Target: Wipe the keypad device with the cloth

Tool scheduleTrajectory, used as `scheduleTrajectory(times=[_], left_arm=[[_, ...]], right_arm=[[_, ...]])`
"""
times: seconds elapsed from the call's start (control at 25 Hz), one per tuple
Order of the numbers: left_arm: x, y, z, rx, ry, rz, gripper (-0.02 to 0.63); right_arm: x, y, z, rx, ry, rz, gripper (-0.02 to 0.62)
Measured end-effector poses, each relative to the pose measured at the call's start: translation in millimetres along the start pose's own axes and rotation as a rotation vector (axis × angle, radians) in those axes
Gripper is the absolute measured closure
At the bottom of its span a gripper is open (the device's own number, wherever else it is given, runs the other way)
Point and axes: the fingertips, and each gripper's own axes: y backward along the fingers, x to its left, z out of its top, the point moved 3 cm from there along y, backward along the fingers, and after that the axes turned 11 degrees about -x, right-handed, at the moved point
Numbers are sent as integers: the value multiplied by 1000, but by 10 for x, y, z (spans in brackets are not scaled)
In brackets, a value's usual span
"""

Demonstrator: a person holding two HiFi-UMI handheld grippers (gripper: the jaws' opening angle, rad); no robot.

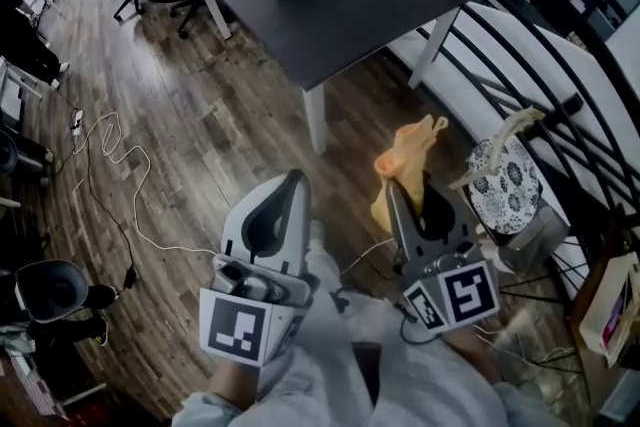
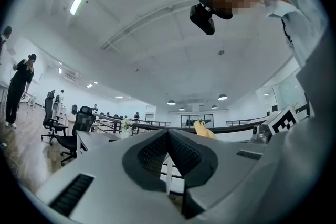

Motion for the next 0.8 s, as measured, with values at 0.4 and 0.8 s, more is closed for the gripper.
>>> scheduleTrajectory(times=[0.4, 0.8], left_arm=[[749, -558, -143, 38, 31, -9, 592], [1335, -1140, -166, 9, 23, -47, 592]], right_arm=[[-74, -899, -52, 4, 0, -24, 496], [-205, -1669, -15, -10, 17, -54, 495]])
